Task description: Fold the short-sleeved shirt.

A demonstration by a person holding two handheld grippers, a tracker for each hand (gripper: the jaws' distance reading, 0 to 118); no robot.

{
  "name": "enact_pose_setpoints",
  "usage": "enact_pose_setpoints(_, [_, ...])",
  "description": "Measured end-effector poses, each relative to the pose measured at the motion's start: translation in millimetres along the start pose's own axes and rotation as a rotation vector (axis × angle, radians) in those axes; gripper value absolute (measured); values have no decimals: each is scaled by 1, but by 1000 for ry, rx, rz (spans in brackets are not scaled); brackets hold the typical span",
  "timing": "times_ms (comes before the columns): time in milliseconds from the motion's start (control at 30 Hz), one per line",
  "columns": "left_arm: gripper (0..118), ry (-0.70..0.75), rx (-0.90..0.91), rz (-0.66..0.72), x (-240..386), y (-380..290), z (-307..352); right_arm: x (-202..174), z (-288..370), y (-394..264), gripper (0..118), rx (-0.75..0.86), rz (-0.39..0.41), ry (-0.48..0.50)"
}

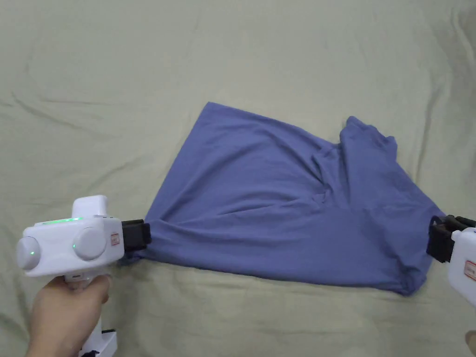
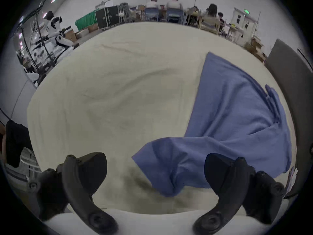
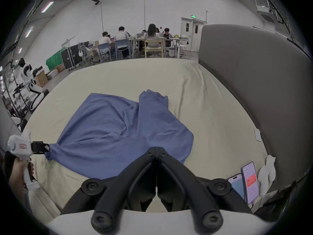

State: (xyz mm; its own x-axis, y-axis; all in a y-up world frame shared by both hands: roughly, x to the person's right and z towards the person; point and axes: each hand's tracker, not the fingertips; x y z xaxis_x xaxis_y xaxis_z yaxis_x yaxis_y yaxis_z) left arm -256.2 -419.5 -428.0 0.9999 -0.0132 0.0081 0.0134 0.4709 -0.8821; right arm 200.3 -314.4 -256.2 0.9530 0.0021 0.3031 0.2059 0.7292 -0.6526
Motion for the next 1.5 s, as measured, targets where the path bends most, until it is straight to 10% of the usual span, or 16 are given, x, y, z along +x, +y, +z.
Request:
enact_pose_setpoints(100, [103,1,-31,-45,10,-6,-10,8,-14,2,3,-23,0,-12])
enact_pose_setpoints(200, [10,-83,89,54,8,-6,12,22,-34,8,3,-58,26,-57])
enact_pose_setpoints(233, [2,-65,67,24,11,-2,13,28,-42,12,3,-72,34,-57])
enact_pose_setpoints(367, [2,-147,80,20,18,4,33,58,-85,41,6,-107,27,2])
enact_pose_setpoints(433, [2,-149,103,-23,25,8,46,71,-117,59,115,-131,36,20])
enact_pose_setpoints(600, [2,-156,121,-35,32,14,55,67,-198,68,116,-293,88,-69])
enact_pose_setpoints(700, [2,-154,113,-35,32,13,51,74,-228,50,110,-388,42,-60])
enact_pose_setpoints(767, [2,-143,107,-34,31,11,49,72,-225,40,85,-429,37,-31])
enact_pose_setpoints(833, [2,-138,99,-29,29,11,47,72,-200,42,5,-335,-55,25])
enact_pose_setpoints(1000, [2,-130,93,-17,29,9,48,54,-127,51,4,-184,111,29])
enact_pose_setpoints(1200, [2,-150,129,22,32,19,66,60,-37,92,4,61,84,94])
enact_pose_setpoints(1500, [2,-247,359,5,62,154,136,59,45,215,4,321,188,-80])
